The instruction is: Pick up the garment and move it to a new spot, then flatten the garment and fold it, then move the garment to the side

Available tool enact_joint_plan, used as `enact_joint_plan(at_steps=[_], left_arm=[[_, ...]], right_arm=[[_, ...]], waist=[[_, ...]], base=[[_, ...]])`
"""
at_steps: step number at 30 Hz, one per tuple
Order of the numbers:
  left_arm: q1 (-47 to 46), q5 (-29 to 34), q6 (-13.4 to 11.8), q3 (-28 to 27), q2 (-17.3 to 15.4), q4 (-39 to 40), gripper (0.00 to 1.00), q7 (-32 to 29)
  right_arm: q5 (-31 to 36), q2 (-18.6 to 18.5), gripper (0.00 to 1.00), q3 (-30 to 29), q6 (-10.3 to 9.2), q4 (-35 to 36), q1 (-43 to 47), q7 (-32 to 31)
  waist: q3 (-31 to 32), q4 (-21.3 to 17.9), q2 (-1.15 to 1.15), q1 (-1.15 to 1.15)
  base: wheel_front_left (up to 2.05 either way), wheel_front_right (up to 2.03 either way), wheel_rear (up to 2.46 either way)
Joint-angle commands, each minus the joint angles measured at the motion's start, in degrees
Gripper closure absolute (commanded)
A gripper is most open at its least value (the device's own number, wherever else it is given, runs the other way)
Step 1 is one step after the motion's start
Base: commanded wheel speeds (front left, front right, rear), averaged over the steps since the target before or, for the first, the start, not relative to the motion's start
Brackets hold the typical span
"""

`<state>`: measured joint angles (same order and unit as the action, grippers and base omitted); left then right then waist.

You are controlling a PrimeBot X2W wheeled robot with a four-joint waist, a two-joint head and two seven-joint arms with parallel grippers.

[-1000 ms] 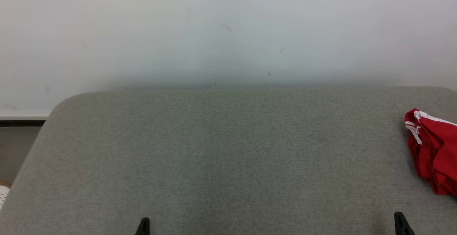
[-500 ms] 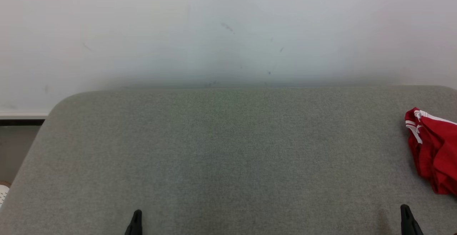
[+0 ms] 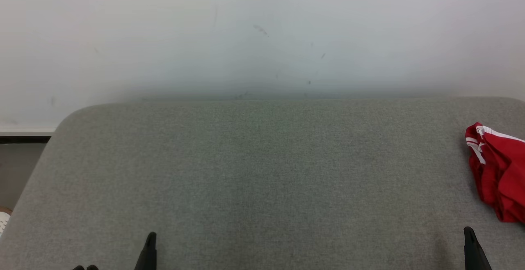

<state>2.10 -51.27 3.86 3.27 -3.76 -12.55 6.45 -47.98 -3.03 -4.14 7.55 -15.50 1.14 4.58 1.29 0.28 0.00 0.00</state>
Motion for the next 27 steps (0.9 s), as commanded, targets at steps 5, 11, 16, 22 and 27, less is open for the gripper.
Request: enact_joint_plan(at_steps=[5, 11, 16, 22, 27], left_arm=[[-1.9, -4.3, 0.6, -0.9, -0.6, 0.4, 1.0, -1.0], [-2.6, -8.3, 0.9, -1.6, -0.7, 0.2, 1.0, -2.1], [-3.1, -11.5, 1.2, -2.1, -0.7, 0.1, 1.0, -3.0], [-3.8, -15.2, 1.5, -2.8, -0.7, -0.1, 1.0, -3.9], [-4.2, -18.1, 1.7, -3.3, -0.7, -0.2, 1.0, -4.7]], right_arm=[[-4.6, -0.1, 1.0, -0.5, -0.04, 0.9, -2.0, -1.1], [-8.7, -0.1, 1.0, -0.7, -0.05, 0.9, -2.6, -2.1], [-12.1, -0.1, 1.0, -0.9, -0.05, 1.0, -3.0, -3.0], [-15.8, -0.1, 1.0, -1.1, -0.06, 1.1, -3.6, -4.0], [-18.8, -0.1, 1.0, -1.2, -0.06, 1.1, -4.0, -4.7]], waist=[[-0.1, 0.0, 0.0, 0.0], [-0.2, 0.0, 0.0, 0.0], [-0.3, -0.1, 0.0, 0.0], [-0.4, -0.1, 0.0, 0.0], [-0.5, -0.1, 0.0, 0.0]], base=[[0.0, 0.0, 0.0], [0.0, 0.0, 0.0], [0.0, 0.0, 0.0], [0.0, 0.0, 0.0], [0.0, 0.0, 0.0]])
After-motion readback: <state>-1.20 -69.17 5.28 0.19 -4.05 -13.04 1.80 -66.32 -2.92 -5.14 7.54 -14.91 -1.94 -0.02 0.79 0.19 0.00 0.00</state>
